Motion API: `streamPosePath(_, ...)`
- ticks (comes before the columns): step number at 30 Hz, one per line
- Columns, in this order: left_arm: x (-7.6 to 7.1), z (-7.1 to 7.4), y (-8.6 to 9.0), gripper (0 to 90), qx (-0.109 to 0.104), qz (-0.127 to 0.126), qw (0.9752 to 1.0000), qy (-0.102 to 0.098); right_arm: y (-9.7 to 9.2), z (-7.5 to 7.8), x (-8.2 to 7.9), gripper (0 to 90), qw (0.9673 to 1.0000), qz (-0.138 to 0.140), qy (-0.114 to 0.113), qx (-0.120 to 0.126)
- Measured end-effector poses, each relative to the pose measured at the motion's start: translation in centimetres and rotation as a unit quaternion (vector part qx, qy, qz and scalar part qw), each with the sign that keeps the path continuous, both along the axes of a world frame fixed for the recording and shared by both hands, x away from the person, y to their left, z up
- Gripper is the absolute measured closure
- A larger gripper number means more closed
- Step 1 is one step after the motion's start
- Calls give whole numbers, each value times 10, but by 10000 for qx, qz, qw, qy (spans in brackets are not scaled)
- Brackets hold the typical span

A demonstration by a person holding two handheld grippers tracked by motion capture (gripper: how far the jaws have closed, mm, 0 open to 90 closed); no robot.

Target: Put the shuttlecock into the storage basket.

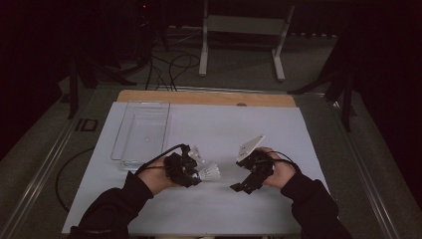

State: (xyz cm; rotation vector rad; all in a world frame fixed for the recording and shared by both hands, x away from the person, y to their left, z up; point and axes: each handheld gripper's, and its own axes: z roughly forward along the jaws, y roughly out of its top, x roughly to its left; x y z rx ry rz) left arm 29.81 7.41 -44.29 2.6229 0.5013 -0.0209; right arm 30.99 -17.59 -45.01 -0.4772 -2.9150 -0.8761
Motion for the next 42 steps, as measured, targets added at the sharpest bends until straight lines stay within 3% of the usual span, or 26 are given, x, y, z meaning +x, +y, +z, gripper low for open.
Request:
streamPosePath(2,2,2,4,660,-5,56,10000,15,-4,-5,-1,104,9998,-70,-158,-86)
streamPosePath(5,4,3,7,660,-26,110,9999,39,-7,-8,-2,103,9997,-107,-221,-90)
streamPosePath(17,12,16,28,660,-73,417,9991,7,-27,-26,-10,99,9973,-481,-547,112)
streamPosePath(23,14,21,36,660,-114,510,9986,-28,-36,-37,-15,97,9958,-588,-699,99)
streamPosePath(33,17,22,51,660,-93,717,9974,-2,-49,-48,-23,93,9917,-843,-857,445)
streamPosePath(42,21,34,72,660,-172,969,9951,-25,-59,-56,-33,93,9885,-961,-976,646)
